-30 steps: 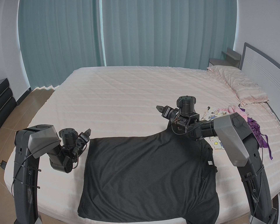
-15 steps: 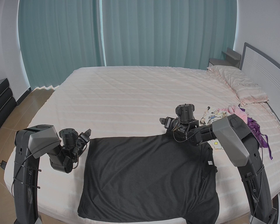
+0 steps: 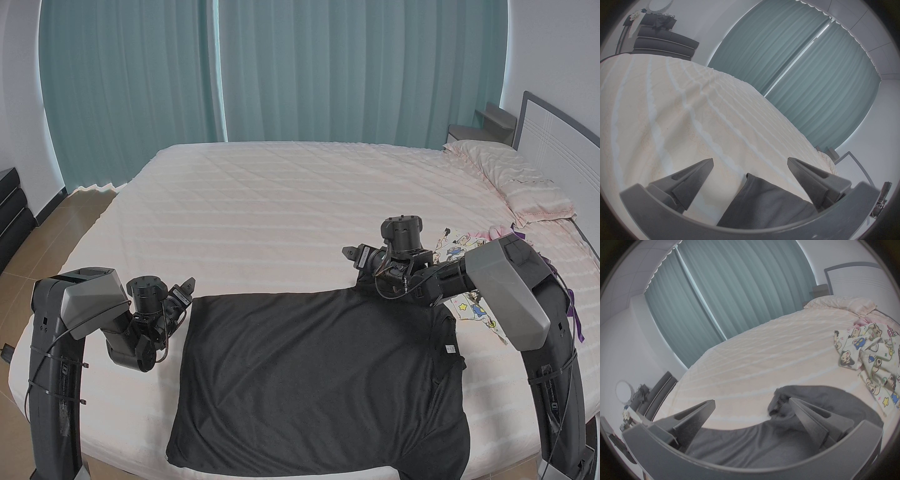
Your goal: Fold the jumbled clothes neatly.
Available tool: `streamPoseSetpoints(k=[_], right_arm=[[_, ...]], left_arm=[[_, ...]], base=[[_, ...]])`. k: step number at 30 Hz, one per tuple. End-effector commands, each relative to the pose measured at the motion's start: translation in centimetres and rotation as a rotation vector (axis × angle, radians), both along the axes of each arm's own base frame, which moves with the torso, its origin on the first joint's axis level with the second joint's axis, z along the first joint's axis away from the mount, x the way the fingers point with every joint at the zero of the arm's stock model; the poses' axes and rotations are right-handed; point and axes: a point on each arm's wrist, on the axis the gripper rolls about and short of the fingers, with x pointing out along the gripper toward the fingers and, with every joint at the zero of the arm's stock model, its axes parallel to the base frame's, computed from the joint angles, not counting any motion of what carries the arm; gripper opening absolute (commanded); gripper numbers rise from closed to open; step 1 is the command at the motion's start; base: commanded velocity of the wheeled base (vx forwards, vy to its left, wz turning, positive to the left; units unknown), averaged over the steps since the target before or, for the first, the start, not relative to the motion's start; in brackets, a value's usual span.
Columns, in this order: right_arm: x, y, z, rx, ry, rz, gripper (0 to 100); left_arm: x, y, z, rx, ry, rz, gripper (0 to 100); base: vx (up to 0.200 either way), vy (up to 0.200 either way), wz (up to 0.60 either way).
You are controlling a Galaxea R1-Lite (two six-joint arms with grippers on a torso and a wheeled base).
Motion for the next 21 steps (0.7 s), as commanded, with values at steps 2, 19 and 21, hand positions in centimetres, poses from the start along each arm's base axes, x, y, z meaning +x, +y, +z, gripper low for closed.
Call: streamPoseSetpoints(k=[2,19,21], right_arm=[[1.3,-4.6,2.8,0.053,-0.037,-0.090,100],[3.1,-10.7,-4.7,-0.014,0.127,-0.136,100],[3.1,-10.8,-5.2,-0.016,0.138,-0.137,100]], left_arm=[[-0.2,0.0,-0.1,0.001,0.008,-0.001,100],[-0.6,-0.1,-0.2,0.001,0.022,-0.003,100],[-0.6,-0.1,-0.2,0.001,0.022,-0.003,100]], base=[[0.000,0.000,0.00],[0.000,0.000,0.00],[0.000,0.000,0.00]])
